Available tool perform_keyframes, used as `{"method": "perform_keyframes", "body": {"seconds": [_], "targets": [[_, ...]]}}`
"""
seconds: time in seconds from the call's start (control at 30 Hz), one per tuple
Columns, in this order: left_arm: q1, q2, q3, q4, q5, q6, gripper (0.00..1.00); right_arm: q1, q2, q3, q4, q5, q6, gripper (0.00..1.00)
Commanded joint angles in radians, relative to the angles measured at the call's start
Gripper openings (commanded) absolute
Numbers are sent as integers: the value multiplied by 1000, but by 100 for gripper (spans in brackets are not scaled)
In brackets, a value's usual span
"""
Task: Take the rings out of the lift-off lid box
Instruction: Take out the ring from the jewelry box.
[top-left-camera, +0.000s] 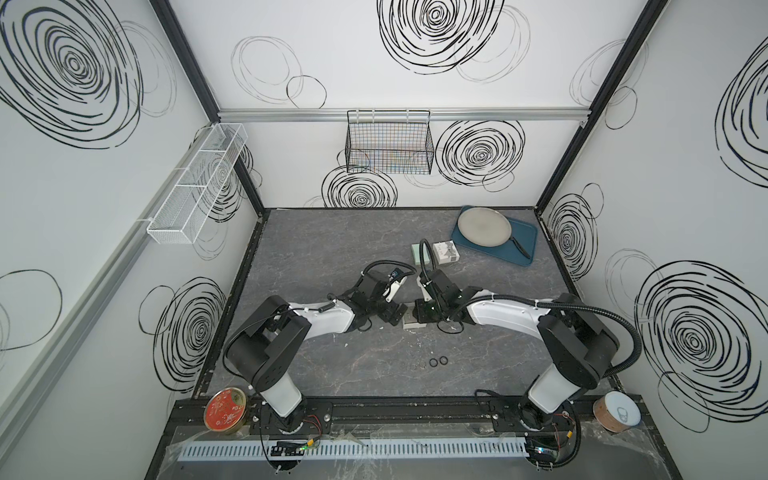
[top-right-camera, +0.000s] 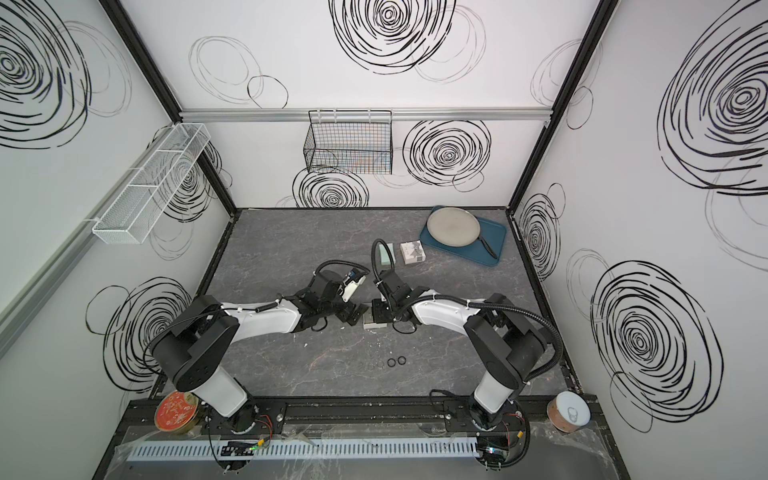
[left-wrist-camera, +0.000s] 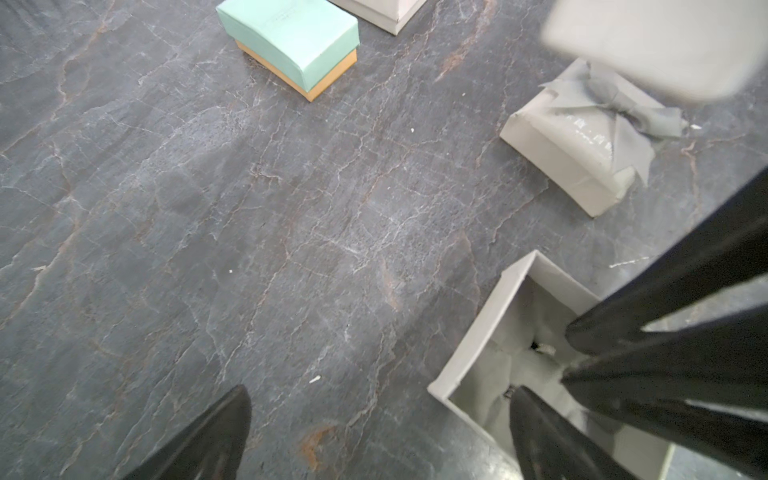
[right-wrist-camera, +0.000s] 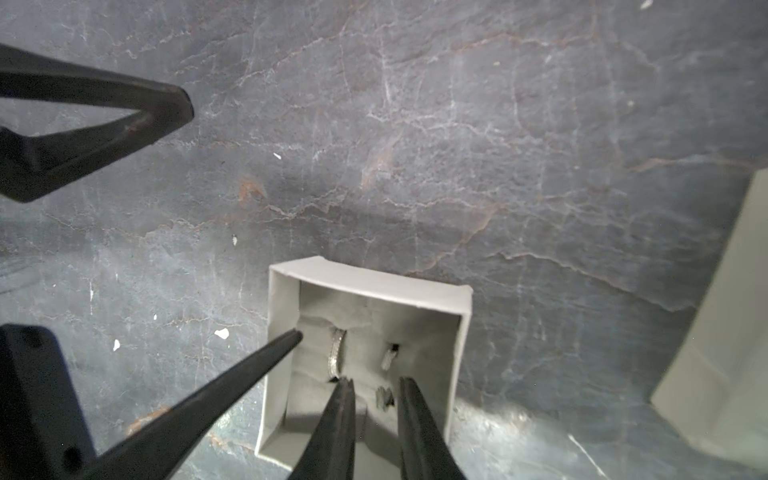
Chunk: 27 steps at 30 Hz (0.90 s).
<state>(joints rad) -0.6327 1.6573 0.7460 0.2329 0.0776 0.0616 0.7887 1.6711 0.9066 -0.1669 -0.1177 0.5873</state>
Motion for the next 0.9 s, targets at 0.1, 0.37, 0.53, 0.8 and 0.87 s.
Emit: {"method": "perform_keyframes", "body": {"seconds": [0.1, 0.37, 0.53, 0.8, 0.87], "targets": [[11, 16, 23, 16, 8, -10, 100, 6, 31, 56, -29, 4, 7, 22], [17, 42, 44, 4, 9, -20, 100, 13, 52, 86, -94, 49, -12, 20], [19, 59, 61, -16, 4, -22, 100, 24, 62, 108, -125, 75, -20, 21], [19, 58, 67, -25, 8, -23, 100, 26, 86, 119, -141, 70, -22, 21], [18, 57, 67, -27, 8, -23, 100, 27, 91, 122, -145, 72, -21, 21]]}}
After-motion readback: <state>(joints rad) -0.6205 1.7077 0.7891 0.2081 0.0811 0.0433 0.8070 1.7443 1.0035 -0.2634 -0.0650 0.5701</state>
